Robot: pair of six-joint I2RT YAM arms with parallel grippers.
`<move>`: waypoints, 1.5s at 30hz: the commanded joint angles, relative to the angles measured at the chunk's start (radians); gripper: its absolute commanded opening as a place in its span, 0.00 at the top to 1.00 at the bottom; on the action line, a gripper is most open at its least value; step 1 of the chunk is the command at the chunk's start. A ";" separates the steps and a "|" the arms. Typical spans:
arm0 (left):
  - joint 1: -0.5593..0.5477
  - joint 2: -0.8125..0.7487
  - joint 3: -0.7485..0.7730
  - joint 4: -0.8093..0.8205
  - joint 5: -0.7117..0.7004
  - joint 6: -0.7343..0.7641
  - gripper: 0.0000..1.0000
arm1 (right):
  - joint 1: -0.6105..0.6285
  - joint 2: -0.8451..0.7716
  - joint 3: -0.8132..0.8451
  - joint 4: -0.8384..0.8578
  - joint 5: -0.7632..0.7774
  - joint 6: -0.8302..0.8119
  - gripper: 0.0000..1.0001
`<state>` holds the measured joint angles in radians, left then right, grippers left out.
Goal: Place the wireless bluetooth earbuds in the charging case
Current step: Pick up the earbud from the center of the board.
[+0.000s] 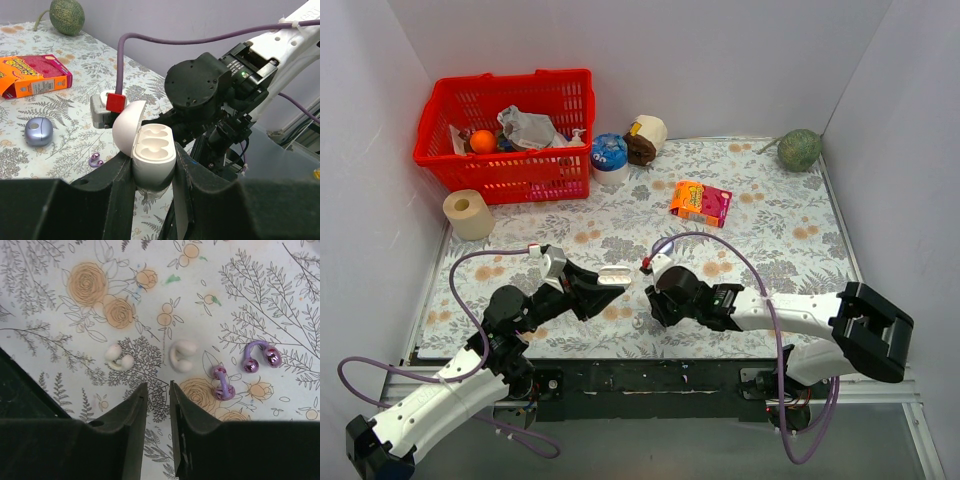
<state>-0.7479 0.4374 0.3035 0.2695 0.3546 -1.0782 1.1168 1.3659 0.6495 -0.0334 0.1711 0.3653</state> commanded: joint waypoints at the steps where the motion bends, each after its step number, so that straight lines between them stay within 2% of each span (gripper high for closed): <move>1: 0.001 0.006 0.020 0.007 0.000 -0.005 1.00 | 0.015 -0.028 0.071 -0.020 0.016 -0.060 0.68; 8: -0.001 0.004 0.023 0.004 -0.002 -0.005 1.00 | 0.014 0.076 0.145 -0.051 -0.025 -0.147 0.67; 23: 0.001 0.000 0.025 -0.007 -0.005 0.001 1.00 | -0.018 0.170 0.183 -0.056 -0.012 -0.155 0.66; 45: -0.001 0.014 0.026 -0.007 -0.002 -0.006 1.00 | -0.052 0.165 0.128 -0.042 -0.002 -0.138 0.65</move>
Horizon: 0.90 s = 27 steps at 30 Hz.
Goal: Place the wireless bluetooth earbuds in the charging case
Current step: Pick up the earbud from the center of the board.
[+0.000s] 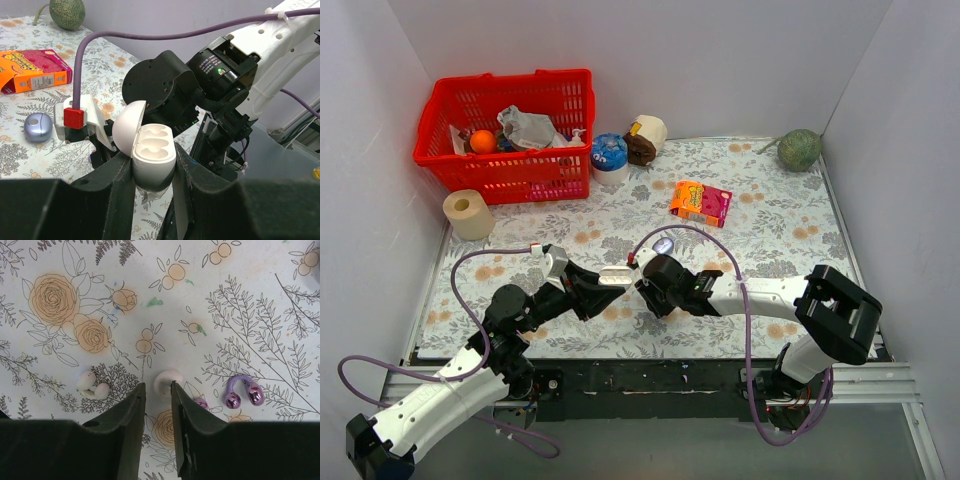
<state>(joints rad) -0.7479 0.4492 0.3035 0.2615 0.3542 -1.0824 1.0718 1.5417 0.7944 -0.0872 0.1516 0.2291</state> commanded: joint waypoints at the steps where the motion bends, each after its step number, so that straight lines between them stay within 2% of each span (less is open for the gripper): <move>1: -0.001 0.003 0.026 -0.001 -0.001 -0.004 1.00 | -0.007 -0.014 -0.017 0.010 0.019 -0.002 0.66; 10: -0.001 -0.001 0.023 0.001 -0.003 -0.005 1.00 | -0.010 -0.018 -0.014 -0.006 0.058 -0.001 0.71; 21: 0.001 0.002 0.023 0.004 -0.001 -0.010 1.00 | -0.015 -0.020 -0.012 -0.014 0.074 -0.001 0.69; 27: -0.001 0.002 0.020 0.005 -0.001 -0.010 1.00 | -0.016 -0.031 -0.017 -0.010 0.088 -0.001 0.80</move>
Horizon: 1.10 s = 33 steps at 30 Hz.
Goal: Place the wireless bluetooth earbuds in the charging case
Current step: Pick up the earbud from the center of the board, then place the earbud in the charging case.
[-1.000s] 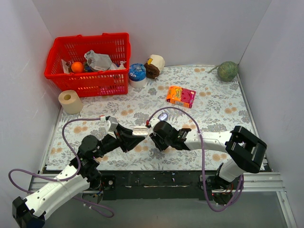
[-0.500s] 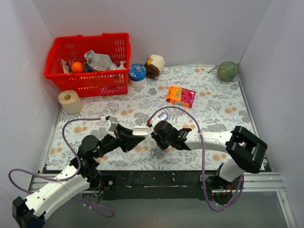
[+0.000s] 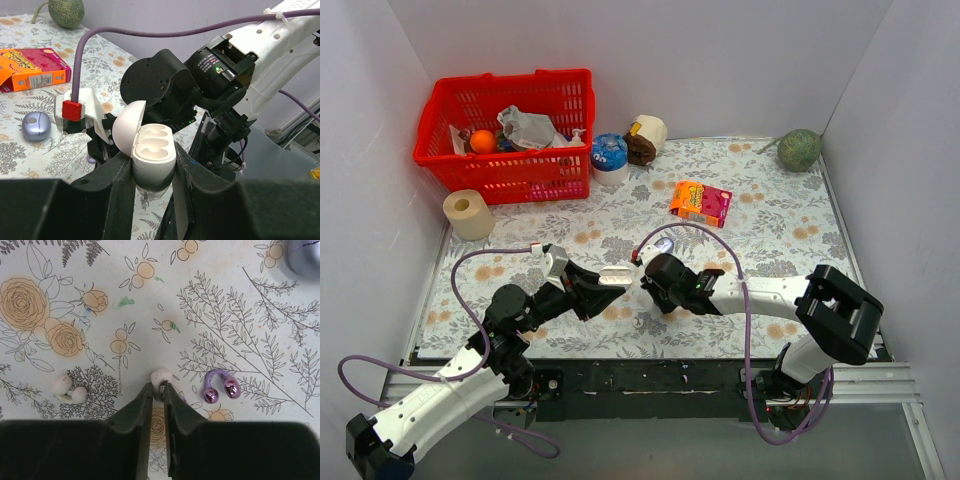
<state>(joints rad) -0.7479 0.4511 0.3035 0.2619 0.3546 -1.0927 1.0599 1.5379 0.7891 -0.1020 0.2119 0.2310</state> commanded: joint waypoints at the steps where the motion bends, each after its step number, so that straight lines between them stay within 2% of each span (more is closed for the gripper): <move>1: -0.001 0.001 0.020 0.005 -0.002 0.001 1.00 | -0.005 -0.038 -0.013 0.007 0.029 -0.002 0.89; 4: -0.001 -0.003 0.022 0.005 0.000 0.001 1.00 | -0.006 -0.088 -0.011 -0.013 0.049 -0.002 0.99; 6: -0.001 -0.008 0.023 0.003 -0.006 0.001 1.00 | -0.006 -0.139 0.013 -0.048 0.072 -0.001 0.99; 10: -0.001 -0.006 0.039 -0.013 -0.006 0.020 1.00 | -0.006 -0.347 0.091 -0.210 0.041 -0.045 0.99; 13: 0.001 0.017 0.046 0.002 0.033 0.036 1.00 | -0.006 -0.467 0.172 -0.287 -0.110 -0.136 0.99; 15: 0.001 0.035 0.046 0.039 0.072 0.051 1.00 | -0.006 -0.510 0.252 -0.393 -0.265 -0.206 0.99; 18: 0.001 0.083 0.054 0.115 0.182 0.074 1.00 | -0.005 -0.584 0.320 -0.494 -0.443 -0.226 0.99; 19: 0.001 0.119 0.055 0.140 0.216 0.085 1.00 | -0.005 -0.610 0.353 -0.514 -0.526 -0.283 0.99; 25: 0.001 0.313 0.149 0.215 0.483 0.128 1.00 | -0.005 -0.654 0.369 -0.597 -0.664 -0.328 0.99; 29: 0.001 0.428 0.203 0.229 0.543 0.162 1.00 | -0.003 -0.676 0.340 -0.571 -0.704 -0.320 0.99; 33: 0.001 0.474 0.243 0.256 0.580 0.163 1.00 | 0.000 -0.679 0.323 -0.541 -0.703 -0.309 0.99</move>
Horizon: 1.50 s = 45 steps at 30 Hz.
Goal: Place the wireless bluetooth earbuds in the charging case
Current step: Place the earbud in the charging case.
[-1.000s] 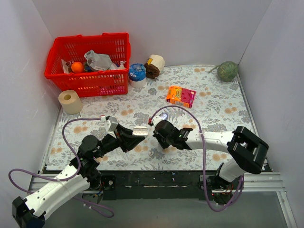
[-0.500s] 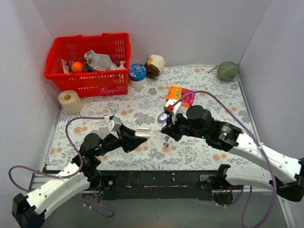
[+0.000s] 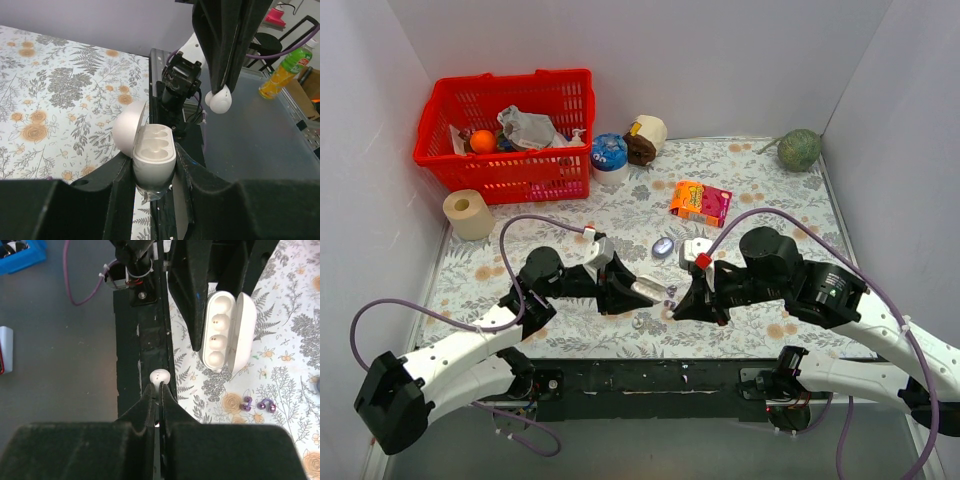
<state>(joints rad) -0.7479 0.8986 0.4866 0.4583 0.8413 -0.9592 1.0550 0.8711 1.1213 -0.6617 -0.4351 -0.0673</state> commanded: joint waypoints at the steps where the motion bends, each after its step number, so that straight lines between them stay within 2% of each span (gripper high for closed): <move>1: 0.001 0.034 0.064 0.063 0.102 0.027 1.00 | 0.003 -0.023 -0.015 0.054 -0.047 -0.003 0.99; 8: -0.001 0.068 0.055 0.152 0.159 -0.050 1.00 | 0.003 -0.024 -0.020 0.114 -0.025 -0.009 0.99; 17: -0.014 0.065 0.049 0.164 0.174 -0.069 1.00 | 0.003 0.008 -0.029 0.157 0.044 -0.012 0.99; 25: -0.022 0.066 0.043 0.166 0.160 -0.067 1.00 | 0.005 -0.003 -0.063 0.224 0.121 0.024 0.99; 45: -0.024 0.042 0.037 0.175 0.068 -0.041 1.00 | 0.020 -0.021 -0.112 0.197 0.119 0.043 0.99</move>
<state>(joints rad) -0.7681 0.9737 0.5171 0.5934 0.9550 -1.0183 1.0657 0.8654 1.0359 -0.4652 -0.3222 -0.0364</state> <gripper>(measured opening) 0.280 0.032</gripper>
